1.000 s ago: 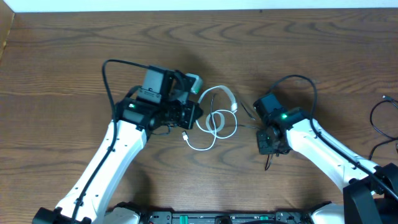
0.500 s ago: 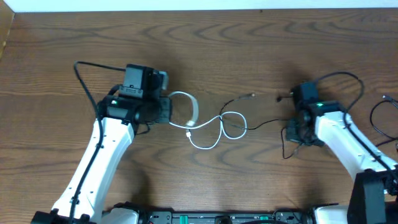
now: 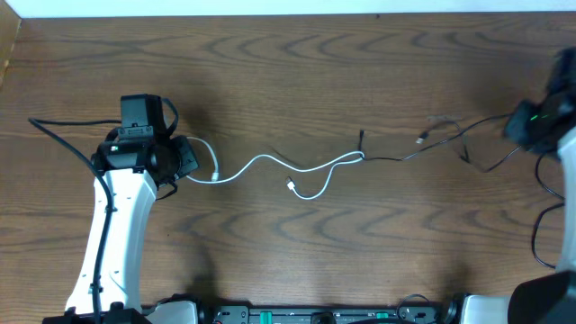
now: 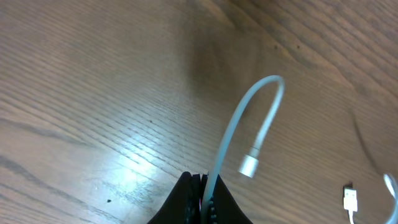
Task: Untangle cables
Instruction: 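Pull the right gripper right, separating the black cable from the white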
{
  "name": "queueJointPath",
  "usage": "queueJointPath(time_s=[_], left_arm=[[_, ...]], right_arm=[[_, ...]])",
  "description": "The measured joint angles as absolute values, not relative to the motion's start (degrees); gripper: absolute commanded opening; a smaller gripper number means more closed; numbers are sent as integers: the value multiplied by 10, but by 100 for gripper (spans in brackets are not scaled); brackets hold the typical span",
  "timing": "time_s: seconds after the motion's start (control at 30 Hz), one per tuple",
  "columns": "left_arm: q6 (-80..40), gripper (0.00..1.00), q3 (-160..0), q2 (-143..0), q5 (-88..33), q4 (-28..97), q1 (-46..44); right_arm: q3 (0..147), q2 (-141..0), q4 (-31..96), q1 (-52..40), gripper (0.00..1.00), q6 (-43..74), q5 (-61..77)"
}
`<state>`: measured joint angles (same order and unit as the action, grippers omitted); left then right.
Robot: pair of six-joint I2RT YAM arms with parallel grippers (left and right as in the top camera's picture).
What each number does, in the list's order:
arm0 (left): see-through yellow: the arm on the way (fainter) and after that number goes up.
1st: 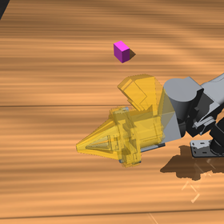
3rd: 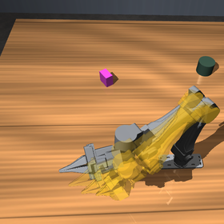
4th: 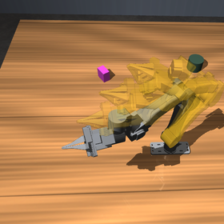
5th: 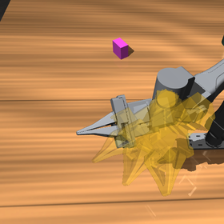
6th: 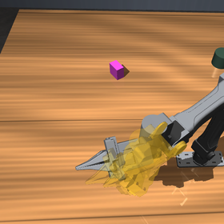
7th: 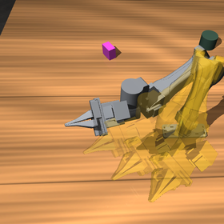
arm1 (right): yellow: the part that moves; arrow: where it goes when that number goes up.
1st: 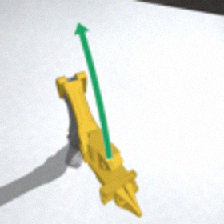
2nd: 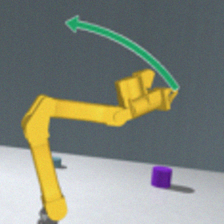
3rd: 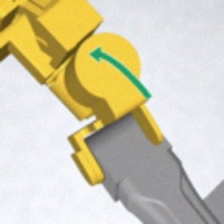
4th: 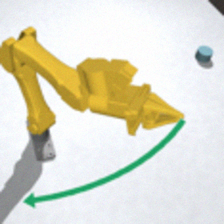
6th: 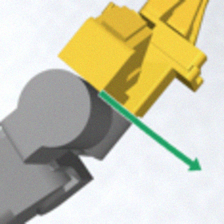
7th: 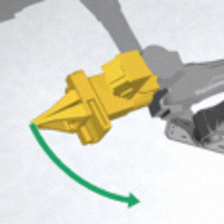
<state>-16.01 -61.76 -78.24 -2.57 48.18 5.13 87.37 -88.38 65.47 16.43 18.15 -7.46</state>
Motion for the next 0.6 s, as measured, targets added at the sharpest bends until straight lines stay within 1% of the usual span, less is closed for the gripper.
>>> queueJointPath(time_s=[0.23, 0.4, 0.6], left_arm=[[-173, 7, -617, -782, -26, 484, 52], [-178, 7, -617, -782, -26, 484, 52], [-178, 7, -617, -782, -40, 488, 52]], right_arm=[[1052, -883, 646, 197, 1, 144, -63], [1098, -883, 604, 210, 1, 139, -62], [1110, -883, 566, 212, 1, 138, -75]])
